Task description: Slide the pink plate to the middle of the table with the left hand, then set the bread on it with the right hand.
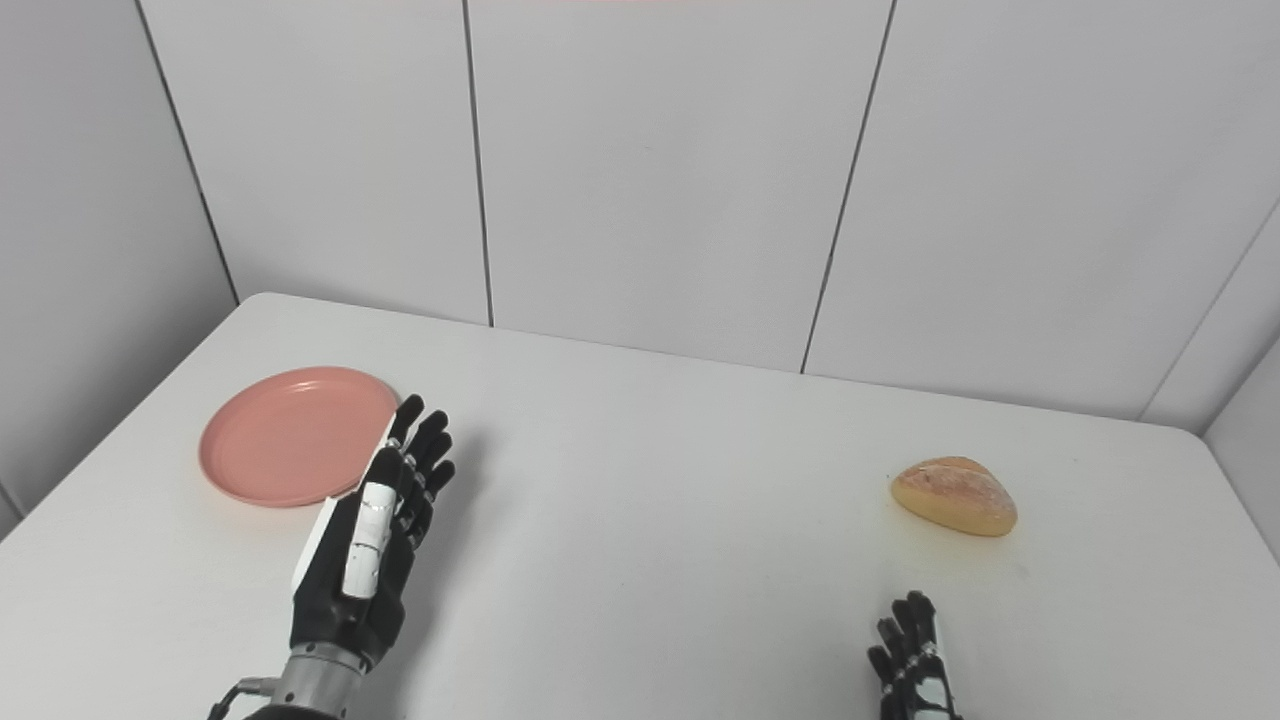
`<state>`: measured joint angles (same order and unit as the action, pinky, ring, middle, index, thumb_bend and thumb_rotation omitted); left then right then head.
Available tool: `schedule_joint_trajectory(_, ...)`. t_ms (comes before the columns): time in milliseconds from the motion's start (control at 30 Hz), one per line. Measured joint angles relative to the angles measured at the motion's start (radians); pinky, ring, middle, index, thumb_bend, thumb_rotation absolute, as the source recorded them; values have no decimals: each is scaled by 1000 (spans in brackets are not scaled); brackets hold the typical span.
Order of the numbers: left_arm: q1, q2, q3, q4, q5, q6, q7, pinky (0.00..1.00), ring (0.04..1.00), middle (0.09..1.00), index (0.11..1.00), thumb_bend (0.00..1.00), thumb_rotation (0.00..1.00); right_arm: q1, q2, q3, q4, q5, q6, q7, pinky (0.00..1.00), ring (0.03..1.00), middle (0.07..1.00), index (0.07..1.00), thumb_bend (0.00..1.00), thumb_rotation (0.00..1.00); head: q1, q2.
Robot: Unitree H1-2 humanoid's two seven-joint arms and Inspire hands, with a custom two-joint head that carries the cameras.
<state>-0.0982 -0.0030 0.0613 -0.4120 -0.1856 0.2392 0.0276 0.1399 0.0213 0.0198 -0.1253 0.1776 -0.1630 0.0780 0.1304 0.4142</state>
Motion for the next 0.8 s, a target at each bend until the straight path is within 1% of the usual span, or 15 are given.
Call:
schedule_joint_trajectory(33,-22,6,16,-8,-13,23,0,998,1000,997,962,913,864,0,0,0,0,-1,0,0,1000,1000,1000,1000,770,1000,0,0)
schedule_joint_trajectory(100,-56,24,40,-11,-23,43,0,990,1000,997,949,914,866,0,1,0,0,-1,0,0,1000,1000,1000,1000,766,1000,0,0)
schedule_joint_trajectory(167,-85,57,65,-8,-35,61,-2,970,1000,994,960,930,879,0,1,0,0,-1,0,-1,1000,1000,1000,1000,761,1000,-2,0)
schedule_joint_trajectory(233,-107,95,83,5,-42,70,-6,966,997,987,966,925,921,0,1,0,0,-2,0,-1,1000,1000,1000,1000,763,1000,-2,0)
schedule_joint_trajectory(300,-126,139,96,12,-51,83,-11,949,985,970,957,929,943,0,1,0,0,-3,0,0,1000,1000,1000,1000,771,1000,-2,0)
schedule_joint_trajectory(367,-146,171,111,16,-51,100,-12,935,971,959,952,938,958,0,1,1,0,-4,0,0,1000,999,1000,1000,775,1000,-2,2)
schedule_joint_trajectory(500,-196,218,138,19,-59,143,-12,931,963,948,955,947,946,0,1,2,0,-13,0,-1,1000,994,1000,1000,782,1000,-2,3)
schedule_joint_trajectory(600,-225,246,157,25,-82,150,-24,931,960,945,961,945,933,0,1,2,0,-18,0,-1,1000,997,1000,1000,778,1000,0,3)
schedule_joint_trajectory(667,-242,273,175,57,-102,149,-43,947,960,936,961,962,925,-1,1,3,0,-20,0,-1,1000,1000,1000,1000,772,1000,0,2)
schedule_joint_trajectory(733,-254,302,191,91,-109,149,-51,890,952,931,952,975,922,-1,2,3,0,-20,0,-1,1000,1000,1000,1000,770,1000,0,2)
schedule_joint_trajectory(800,-261,329,217,124,-110,147,-52,921,953,938,950,974,917,0,2,3,0,-20,0,-1,1000,999,1000,1000,768,1000,-2,2)
